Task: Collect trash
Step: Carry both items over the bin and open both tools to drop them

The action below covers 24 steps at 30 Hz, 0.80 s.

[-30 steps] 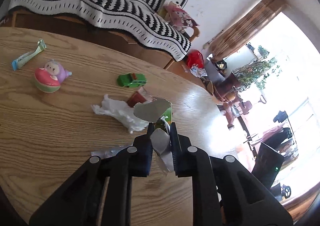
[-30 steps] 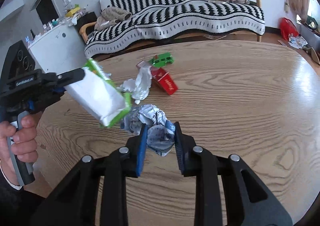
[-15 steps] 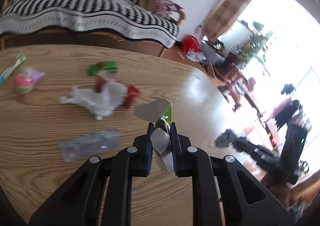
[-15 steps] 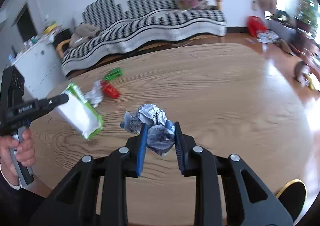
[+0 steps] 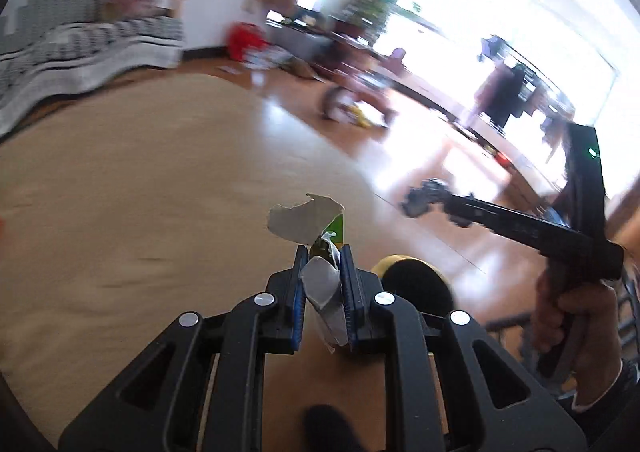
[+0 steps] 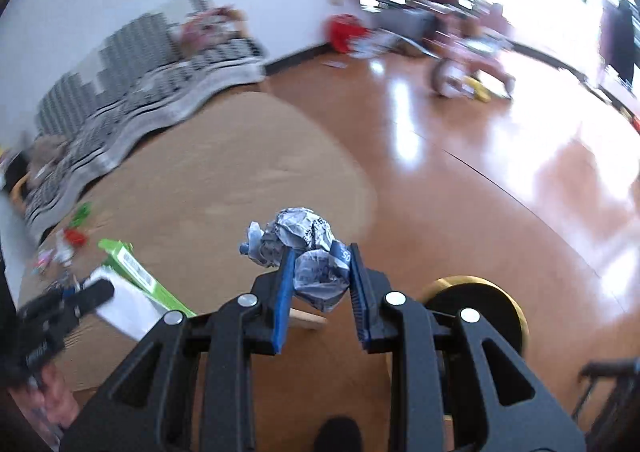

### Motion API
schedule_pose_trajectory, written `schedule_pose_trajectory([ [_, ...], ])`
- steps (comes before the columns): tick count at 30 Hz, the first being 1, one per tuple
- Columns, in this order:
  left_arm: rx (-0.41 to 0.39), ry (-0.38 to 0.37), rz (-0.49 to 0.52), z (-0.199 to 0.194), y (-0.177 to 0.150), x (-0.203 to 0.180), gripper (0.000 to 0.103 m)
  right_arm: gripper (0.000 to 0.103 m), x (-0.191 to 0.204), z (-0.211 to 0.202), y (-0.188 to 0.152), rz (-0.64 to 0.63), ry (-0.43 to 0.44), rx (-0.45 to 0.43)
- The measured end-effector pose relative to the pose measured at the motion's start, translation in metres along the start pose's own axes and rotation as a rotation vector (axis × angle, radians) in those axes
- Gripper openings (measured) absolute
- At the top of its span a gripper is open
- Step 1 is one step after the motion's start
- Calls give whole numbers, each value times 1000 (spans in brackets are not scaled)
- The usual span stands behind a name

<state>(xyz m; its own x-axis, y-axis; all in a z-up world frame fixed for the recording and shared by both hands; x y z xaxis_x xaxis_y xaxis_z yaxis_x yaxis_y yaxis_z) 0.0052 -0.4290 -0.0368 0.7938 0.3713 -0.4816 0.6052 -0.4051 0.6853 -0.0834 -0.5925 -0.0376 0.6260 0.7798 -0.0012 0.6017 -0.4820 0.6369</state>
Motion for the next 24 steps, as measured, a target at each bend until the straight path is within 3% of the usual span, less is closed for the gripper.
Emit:
schedule_pose_trajectory([
  [4,113,-69,72,82,-21,-65,15,26,-86,13,-19,128,-133,69],
  [9,197,-116,78,149,-48,-101,15,26,-142,27,-45,210,-219,159],
  [14,252,-125,50,191,-60,-109,15,26,-161,37,-57,228,-256,206],
  [24,280,-126,42,212,-63,-116,16,26,-165,42,-55,260,-263,220],
])
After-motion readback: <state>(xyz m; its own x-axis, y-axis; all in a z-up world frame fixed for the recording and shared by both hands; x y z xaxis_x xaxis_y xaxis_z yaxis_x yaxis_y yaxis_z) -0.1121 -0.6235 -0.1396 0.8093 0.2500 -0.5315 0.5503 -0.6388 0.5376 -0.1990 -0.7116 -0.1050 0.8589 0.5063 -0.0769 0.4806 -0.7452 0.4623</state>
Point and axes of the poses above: each gripper's, at about its wrist camera, not at the fingertips, and z roughly the way its jaws point, x to its left, y to its top, the point moved 6 cm from there along z, roughly the way its jaws point, and after that the axes turned 15 degrees about -y, right-handed, at the moved point
